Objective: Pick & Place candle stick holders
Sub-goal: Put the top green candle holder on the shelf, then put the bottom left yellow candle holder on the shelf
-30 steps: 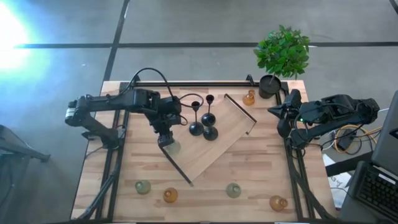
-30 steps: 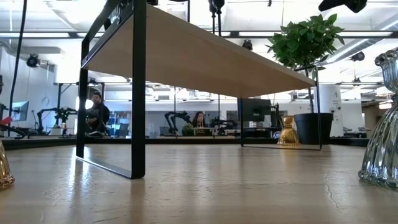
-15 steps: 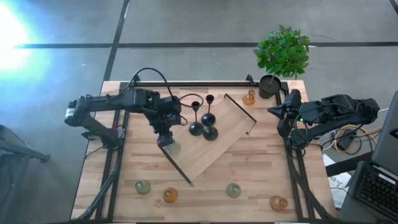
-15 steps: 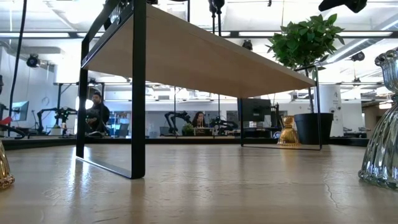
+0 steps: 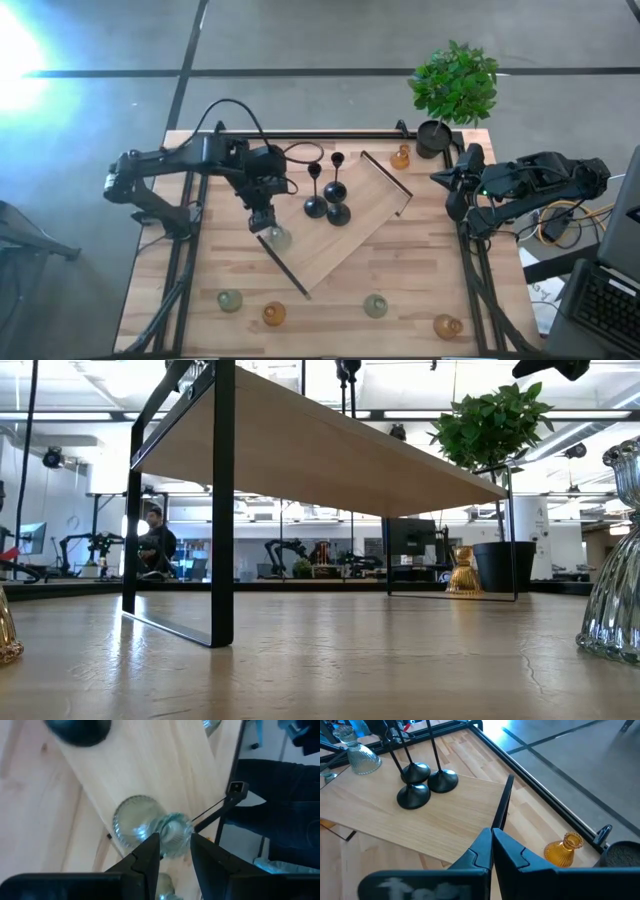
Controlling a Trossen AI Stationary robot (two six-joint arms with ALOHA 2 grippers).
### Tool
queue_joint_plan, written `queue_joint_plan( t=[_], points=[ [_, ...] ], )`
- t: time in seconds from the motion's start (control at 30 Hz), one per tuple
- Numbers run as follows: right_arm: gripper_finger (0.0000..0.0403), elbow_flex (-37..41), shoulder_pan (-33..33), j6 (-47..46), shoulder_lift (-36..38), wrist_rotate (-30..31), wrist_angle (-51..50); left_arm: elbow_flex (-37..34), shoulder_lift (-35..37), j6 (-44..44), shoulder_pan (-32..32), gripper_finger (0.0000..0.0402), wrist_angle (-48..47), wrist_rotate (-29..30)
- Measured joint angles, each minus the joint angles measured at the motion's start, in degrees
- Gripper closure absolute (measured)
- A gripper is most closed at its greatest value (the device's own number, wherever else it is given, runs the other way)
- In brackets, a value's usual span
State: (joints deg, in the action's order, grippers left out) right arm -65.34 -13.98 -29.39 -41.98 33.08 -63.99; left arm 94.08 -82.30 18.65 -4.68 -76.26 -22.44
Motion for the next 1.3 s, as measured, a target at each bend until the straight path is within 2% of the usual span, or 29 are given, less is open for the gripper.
queue_joint_plan(
  t=[0.23,0.4,0.53,0.63,0.77,0.9,1.0,1.07,1.17,1.3],
  points=[
    [0.0394,0.0,0.0,0.0,0.0,0.0,0.0,7.8,0.0,2.6,-0.5,0.0289,-14.0,3.9],
    [0.0394,0.0,0.0,0.0,0.0,0.0,0.0,12.3,3.4,10.4,1.5,0.0289,-12.8,10.0],
    [0.0394,0.0,0.0,0.0,0.6,0.0,0.1,14.8,7.1,20.0,8.0,0.0290,-13.3,20.8],
    [0.0394,0.0,0.0,-0.2,1.1,0.0,0.1,15.2,8.4,29.9,16.7,0.0293,-13.3,28.8],
    [0.0394,0.0,0.0,-0.2,1.3,0.3,0.1,15.1,7.0,41.3,30.4,0.0299,-13.2,40.1],
    [0.0394,0.0,0.0,0.1,1.7,2.3,0.3,15.1,4.4,50.5,39.1,0.0304,-13.3,48.2],
    [0.0394,0.0,0.0,1.2,2.7,3.3,0.4,15.0,2.9,54.6,43.0,0.0306,-13.8,54.6],
    [0.0394,0.0,0.0,1.4,3.2,4.9,0.3,14.4,2.4,54.8,44.6,0.0306,-13.7,61.1],
    [0.0394,0.0,0.5,1.2,4.2,6.9,-1.3,13.3,2.6,55.3,45.2,0.0306,-13.8,70.4],
    [0.0394,0.0,3.2,-3.5,5.6,8.4,-3.3,10.8,4.8,57.5,44.8,0.0306,-13.7,80.9]
  ],
)
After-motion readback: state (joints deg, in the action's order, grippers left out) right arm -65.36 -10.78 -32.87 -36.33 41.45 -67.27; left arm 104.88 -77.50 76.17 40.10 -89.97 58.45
